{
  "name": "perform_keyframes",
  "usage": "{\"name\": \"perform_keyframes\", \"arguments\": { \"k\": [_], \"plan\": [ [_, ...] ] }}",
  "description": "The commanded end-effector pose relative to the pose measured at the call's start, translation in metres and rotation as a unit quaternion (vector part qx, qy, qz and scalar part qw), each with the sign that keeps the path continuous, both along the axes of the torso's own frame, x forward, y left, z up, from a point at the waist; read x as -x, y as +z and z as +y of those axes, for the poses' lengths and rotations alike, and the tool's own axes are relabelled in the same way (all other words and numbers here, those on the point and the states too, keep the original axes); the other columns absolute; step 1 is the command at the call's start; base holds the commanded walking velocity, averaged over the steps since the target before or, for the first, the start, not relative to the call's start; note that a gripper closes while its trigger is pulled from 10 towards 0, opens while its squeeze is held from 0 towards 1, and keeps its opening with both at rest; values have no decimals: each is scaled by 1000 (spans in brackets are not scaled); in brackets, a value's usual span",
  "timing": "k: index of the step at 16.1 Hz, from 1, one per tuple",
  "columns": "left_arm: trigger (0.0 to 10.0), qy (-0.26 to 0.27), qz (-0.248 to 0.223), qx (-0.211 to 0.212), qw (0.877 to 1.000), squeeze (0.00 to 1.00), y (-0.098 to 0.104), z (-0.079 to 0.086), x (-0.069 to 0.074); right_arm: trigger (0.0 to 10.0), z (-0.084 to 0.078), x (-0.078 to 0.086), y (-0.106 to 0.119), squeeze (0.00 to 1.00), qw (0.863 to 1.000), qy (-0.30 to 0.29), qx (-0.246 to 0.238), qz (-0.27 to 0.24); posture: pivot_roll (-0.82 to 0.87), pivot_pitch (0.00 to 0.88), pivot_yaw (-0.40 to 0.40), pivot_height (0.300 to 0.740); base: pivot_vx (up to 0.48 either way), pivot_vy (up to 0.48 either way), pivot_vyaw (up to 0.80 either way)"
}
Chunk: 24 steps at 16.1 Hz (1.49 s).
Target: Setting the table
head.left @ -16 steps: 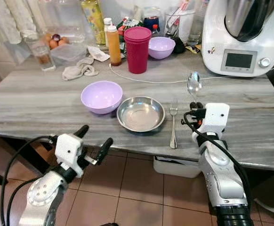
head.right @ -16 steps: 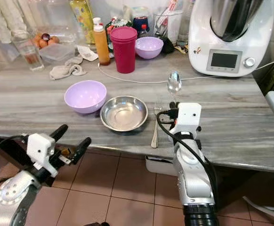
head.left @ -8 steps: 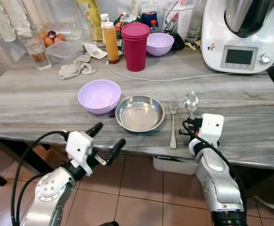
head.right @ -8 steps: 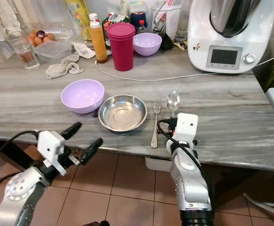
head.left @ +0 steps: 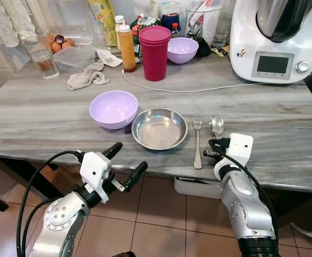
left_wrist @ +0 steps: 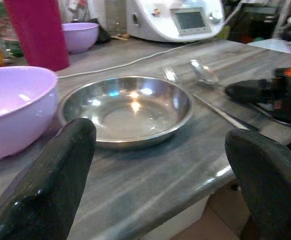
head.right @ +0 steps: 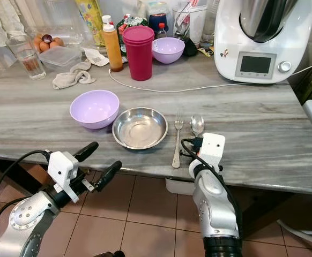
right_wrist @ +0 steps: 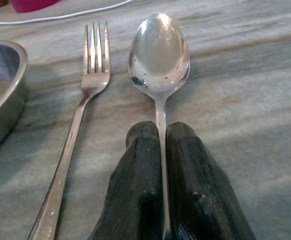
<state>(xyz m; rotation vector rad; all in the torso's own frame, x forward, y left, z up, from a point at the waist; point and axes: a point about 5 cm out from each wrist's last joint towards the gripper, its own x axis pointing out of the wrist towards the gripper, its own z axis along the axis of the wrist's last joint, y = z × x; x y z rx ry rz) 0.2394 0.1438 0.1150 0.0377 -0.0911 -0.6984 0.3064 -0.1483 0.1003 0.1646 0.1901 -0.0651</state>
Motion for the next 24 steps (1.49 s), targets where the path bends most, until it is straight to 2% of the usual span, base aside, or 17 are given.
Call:
{"name": "perform_keyframes", "arguments": {
  "k": [1,9,18,19,20,21,24],
  "plan": [
    [10000,-26,6,2,1000,0,-1,-4,3,10000,2,-3,1,0,1000,2,-11,2,-166,105,35,740,0,0,0],
    [10000,-54,13,-1,998,0,0,-8,6,10000,6,-10,4,0,1000,2,-23,-2,-168,104,44,740,0,0,0],
    [10000,-53,16,-5,998,0,-2,-10,6,10000,10,-12,-3,0,999,12,-33,17,-165,102,42,740,0,0,0],
    [10000,-53,17,-5,998,0,-2,-10,6,10000,10,-12,-3,31,999,14,-34,18,-165,102,42,740,0,0,0],
    [10000,-54,18,-5,998,0,-2,-10,7,10000,10,-12,-4,569,999,16,-33,19,-164,102,43,740,0,0,0],
    [10000,-54,18,-6,998,0,-3,-10,7,10000,10,-12,-5,1000,999,16,-33,20,-164,102,43,740,0,0,0],
    [10000,-51,19,-5,999,0,-4,-10,7,10000,9,-11,-6,1000,999,16,-28,25,-163,100,38,740,0,0,0]
  ]
}}
